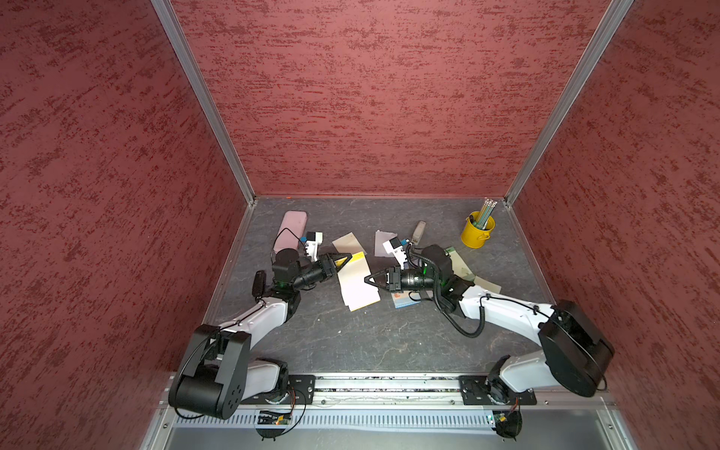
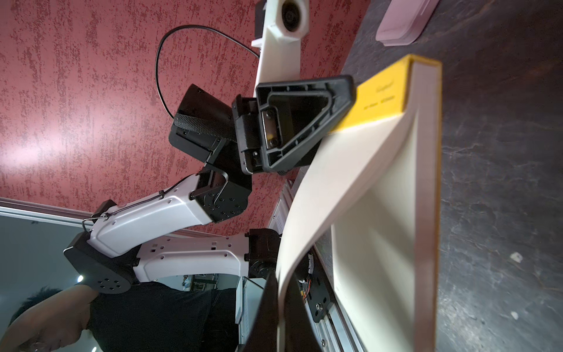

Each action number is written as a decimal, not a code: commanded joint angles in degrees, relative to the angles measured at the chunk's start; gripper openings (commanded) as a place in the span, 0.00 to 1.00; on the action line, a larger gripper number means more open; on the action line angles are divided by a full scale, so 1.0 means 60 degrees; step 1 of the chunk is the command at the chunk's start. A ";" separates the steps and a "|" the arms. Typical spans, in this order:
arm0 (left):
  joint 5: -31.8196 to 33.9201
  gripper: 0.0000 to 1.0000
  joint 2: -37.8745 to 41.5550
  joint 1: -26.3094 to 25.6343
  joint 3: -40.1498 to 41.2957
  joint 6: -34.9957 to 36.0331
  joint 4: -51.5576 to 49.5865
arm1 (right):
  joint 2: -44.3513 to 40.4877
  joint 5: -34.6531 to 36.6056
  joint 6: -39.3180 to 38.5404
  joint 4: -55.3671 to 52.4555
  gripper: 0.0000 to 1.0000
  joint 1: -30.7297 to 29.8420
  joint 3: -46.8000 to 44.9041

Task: Tear off pages from different memo pads
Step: Pick up the memo pad from the center of the board.

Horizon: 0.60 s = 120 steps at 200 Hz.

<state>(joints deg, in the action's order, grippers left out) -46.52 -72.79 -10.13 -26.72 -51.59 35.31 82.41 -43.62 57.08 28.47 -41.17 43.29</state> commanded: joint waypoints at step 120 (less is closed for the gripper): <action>-0.0191 0.00 0.0414 0.0341 -0.0763 0.0775 -0.1924 | -0.0502 0.2347 -0.2865 -0.3434 0.35 0.0139 -0.0119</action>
<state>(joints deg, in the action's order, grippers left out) -48.90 -71.44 -8.49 -29.85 -48.31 27.46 82.04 -39.48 49.69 19.79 -40.66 41.30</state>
